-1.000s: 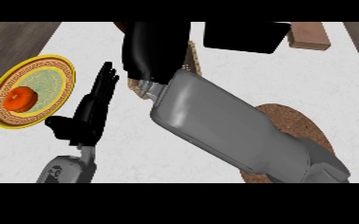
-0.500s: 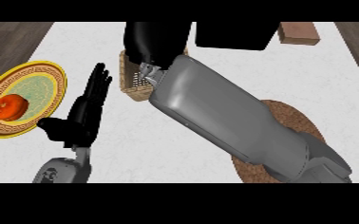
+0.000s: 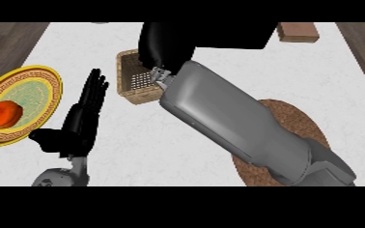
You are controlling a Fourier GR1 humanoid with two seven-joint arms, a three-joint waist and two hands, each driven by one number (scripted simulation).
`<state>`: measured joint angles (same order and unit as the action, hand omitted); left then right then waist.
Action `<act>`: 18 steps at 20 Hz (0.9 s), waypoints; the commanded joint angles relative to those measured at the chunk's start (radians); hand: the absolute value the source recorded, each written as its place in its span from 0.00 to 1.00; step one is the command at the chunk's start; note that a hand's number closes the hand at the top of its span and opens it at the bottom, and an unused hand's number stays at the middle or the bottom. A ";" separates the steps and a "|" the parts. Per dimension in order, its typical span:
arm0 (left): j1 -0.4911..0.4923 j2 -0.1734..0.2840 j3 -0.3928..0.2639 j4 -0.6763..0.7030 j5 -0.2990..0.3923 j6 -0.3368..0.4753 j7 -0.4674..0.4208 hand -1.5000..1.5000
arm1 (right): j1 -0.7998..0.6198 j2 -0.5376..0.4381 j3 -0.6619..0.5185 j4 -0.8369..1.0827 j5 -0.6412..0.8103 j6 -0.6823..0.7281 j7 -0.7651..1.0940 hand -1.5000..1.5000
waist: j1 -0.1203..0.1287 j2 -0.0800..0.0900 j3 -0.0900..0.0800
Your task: Pick the sweet potato from the placemat and place it in the basket
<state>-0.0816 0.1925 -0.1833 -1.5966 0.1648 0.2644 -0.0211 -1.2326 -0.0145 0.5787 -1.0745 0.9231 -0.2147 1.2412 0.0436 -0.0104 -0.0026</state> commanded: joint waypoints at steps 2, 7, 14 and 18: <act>0.033 0.046 0.028 -0.050 0.019 -0.030 0.019 0.50 | 0.078 0.014 0.059 -0.004 0.004 -0.027 0.246 1.00 | -0.008 0.002 0.001; 0.031 0.017 0.016 -0.078 0.014 -0.006 0.036 0.50 | 0.057 0.014 0.036 0.005 -0.022 -0.045 0.246 1.00 | -0.004 0.003 0.001; 0.052 -0.002 0.016 -0.048 0.005 -0.009 -0.008 0.50 | 0.167 0.014 0.078 -0.039 0.026 -0.117 0.246 1.00 | -0.020 0.006 0.002; 0.046 0.030 0.050 -0.054 0.022 -0.031 -0.001 0.50 | 0.183 0.014 0.016 -0.038 0.050 -0.105 0.241 1.00 | -0.027 0.005 0.002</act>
<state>-0.0394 0.2094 -0.1508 -1.6313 0.1730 0.2453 -0.0276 -1.0537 -0.0156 0.6247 -1.1146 0.9490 -0.2736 1.2342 0.0212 -0.0053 -0.0011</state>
